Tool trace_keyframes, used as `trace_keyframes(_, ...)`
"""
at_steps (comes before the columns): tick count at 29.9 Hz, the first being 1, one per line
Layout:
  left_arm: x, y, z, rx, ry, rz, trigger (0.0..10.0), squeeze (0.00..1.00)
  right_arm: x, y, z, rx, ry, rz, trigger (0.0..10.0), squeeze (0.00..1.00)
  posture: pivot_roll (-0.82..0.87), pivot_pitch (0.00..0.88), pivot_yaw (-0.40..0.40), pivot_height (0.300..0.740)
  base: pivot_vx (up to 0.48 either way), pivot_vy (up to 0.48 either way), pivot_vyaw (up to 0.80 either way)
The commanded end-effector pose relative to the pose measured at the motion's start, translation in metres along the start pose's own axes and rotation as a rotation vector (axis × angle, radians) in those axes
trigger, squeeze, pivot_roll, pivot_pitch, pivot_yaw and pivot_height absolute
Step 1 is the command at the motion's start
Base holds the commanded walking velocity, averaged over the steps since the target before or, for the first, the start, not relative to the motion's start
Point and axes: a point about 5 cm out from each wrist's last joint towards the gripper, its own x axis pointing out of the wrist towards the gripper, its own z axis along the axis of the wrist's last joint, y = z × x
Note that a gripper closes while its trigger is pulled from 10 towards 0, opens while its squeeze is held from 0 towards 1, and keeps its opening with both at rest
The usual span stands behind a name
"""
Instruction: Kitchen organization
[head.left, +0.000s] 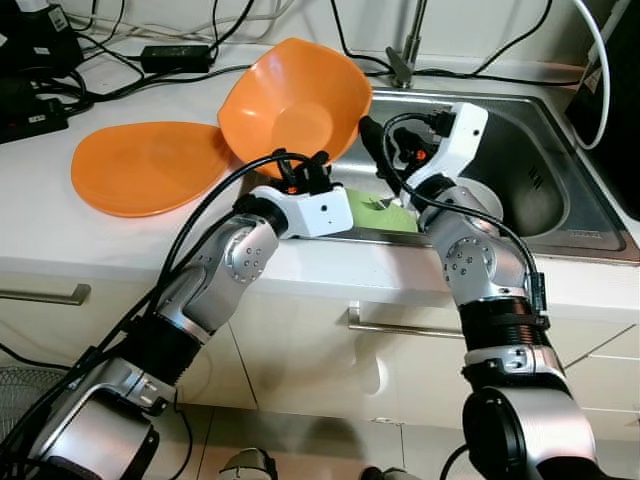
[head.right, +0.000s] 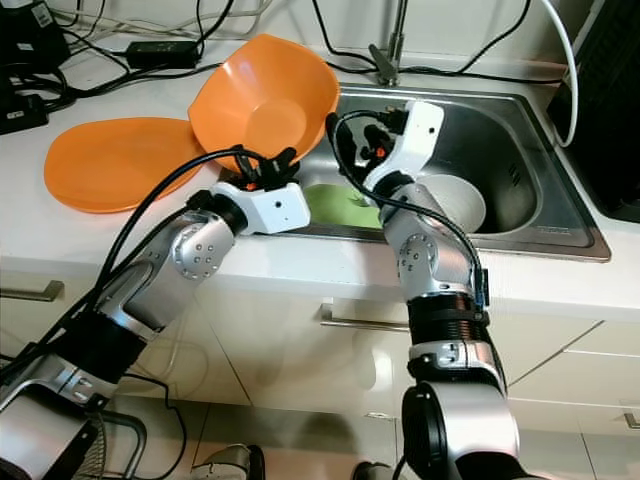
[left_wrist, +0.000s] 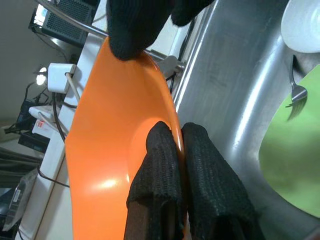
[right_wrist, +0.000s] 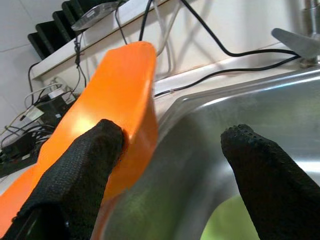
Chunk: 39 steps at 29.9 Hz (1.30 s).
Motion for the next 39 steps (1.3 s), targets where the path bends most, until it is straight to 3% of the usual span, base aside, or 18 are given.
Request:
trace_keyframes(1, 0.003, 0.006, 0.012, 0.035, -0.061, 0.005, 10.0, 0.0, -0.001, 0.003, 0.0, 0.021, 0.001, 0.017, 10.0, 0.0, 0.06, 0.054, 0.01, 0.74, 0.0, 0.0, 0.0)
trace_keyframes(16, 0.004, 0.004, 0.023, 0.033, -0.123, -0.01, 10.0, 0.0, 0.0, 0.005, -0.001, 0.031, 0.005, 0.015, 10.0, 0.0, 0.07, 0.06, 0.007, 0.74, 0.0, 0.0, 0.0)
trace_keyframes(17, 0.004, 0.004, 0.023, 0.035, -0.125, -0.01, 10.0, 0.0, 0.0, 0.005, -0.001, 0.03, 0.003, 0.013, 8.4, 0.0, 0.07, 0.06, 0.007, 0.74, 0.0, 0.0, 0.0)
trace_keyframes(18, 0.004, 0.005, 0.023, 0.037, -0.127, -0.009, 10.0, 0.0, 0.0, 0.005, -0.001, 0.028, 0.003, 0.011, 0.0, 0.0, 0.07, 0.061, 0.006, 0.74, 0.0, 0.0, 0.0)
trace_keyframes(39, 0.003, 0.009, 0.023, 0.108, -0.138, 0.019, 10.0, 0.0, 0.001, 0.004, -0.002, 0.016, 0.011, 0.001, 0.0, 0.0, 0.07, 0.067, 0.002, 0.74, 0.0, 0.0, 0.0)
